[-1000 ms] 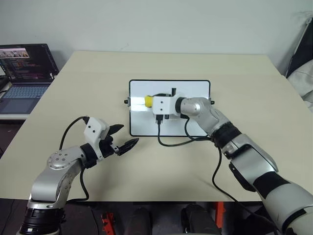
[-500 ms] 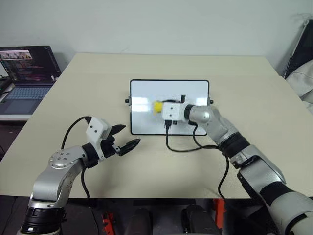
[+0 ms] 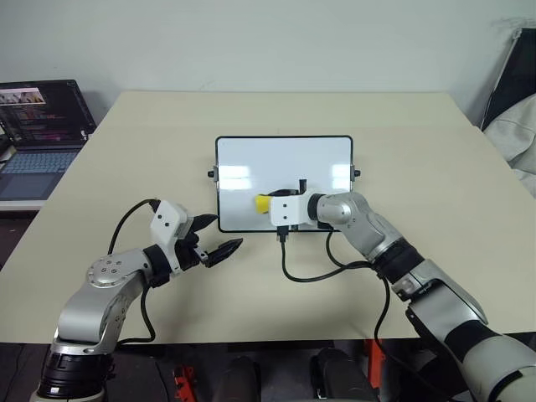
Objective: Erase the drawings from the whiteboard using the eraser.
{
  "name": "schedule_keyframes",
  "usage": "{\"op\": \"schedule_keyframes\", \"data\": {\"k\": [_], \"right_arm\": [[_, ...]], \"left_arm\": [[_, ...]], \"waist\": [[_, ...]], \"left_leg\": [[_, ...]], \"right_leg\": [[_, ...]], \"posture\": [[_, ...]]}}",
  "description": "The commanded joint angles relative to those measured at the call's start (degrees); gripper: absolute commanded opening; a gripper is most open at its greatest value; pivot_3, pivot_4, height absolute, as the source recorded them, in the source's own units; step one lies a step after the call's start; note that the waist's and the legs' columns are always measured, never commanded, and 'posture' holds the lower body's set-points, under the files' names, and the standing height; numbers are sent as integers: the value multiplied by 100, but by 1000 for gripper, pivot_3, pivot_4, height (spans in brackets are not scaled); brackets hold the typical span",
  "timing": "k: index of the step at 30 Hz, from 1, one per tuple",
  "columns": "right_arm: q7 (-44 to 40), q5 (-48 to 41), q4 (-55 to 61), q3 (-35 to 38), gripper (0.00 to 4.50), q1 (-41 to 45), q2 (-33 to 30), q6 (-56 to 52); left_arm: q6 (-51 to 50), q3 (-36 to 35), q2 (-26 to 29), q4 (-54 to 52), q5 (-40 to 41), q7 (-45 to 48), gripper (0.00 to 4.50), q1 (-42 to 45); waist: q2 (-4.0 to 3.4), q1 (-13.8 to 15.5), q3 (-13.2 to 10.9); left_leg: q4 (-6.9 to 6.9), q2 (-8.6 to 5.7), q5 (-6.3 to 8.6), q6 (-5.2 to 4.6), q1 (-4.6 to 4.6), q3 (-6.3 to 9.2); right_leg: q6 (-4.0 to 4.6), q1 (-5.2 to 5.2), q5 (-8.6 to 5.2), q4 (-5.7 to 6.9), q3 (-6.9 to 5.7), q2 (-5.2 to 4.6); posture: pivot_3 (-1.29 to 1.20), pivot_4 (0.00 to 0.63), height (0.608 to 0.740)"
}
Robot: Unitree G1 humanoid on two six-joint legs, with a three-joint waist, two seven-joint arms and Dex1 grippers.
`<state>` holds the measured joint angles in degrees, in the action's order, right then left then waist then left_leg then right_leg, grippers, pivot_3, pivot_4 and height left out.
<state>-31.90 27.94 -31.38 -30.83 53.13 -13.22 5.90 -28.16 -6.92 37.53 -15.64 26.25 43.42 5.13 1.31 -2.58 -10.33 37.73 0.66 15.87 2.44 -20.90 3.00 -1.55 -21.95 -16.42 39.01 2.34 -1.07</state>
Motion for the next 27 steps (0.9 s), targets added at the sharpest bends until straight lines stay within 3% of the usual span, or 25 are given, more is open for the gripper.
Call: {"op": "schedule_keyframes", "data": {"k": [1,10,18,21,24,27], "right_arm": [[293,29,-212,187,1300,300,134,-30],[-950,102,-79,-362,1300,5,127,-86],[570,73,-562,190,1300,541,301,134],[210,14,-471,74,1300,367,227,165],[-668,-32,179,-235,1300,-168,-1,36],[-958,-50,936,-193,1300,-637,-186,-176]], "left_arm": [[94,-105,74,-86,-69,1,4500,-20],[108,-139,61,-101,-99,-15,4500,-82],[142,-129,78,-43,-143,20,4500,-47],[132,-76,57,-51,-141,34,4500,30],[146,20,60,-50,-156,96,4500,131],[106,148,13,-97,-146,137,4500,302]], "waist": [[1,-23,-3],[1,-30,-2],[0,-21,-6],[2,-13,-6],[9,3,-1],[7,13,-2]], "left_leg": [[0,0,0,0,-4,1],[-22,-3,3,2,-29,2],[-26,-4,1,4,-27,5],[-25,-7,1,4,-28,6],[-50,-9,2,4,-29,3],[-71,-7,2,4,-30,3]], "right_leg": [[0,-3,0,0,-1,0],[1,-27,-3,-13,-2,-7],[2,-29,-2,-4,-4,-7],[2,-28,-2,-6,-4,-7],[2,-30,-4,-21,-3,-9],[-2,-33,-9,-37,-4,-9]], "posture": [[0,150,740],[0,150,740],[0,150,740],[0,150,740],[0,150,740],[0,150,740]]}}
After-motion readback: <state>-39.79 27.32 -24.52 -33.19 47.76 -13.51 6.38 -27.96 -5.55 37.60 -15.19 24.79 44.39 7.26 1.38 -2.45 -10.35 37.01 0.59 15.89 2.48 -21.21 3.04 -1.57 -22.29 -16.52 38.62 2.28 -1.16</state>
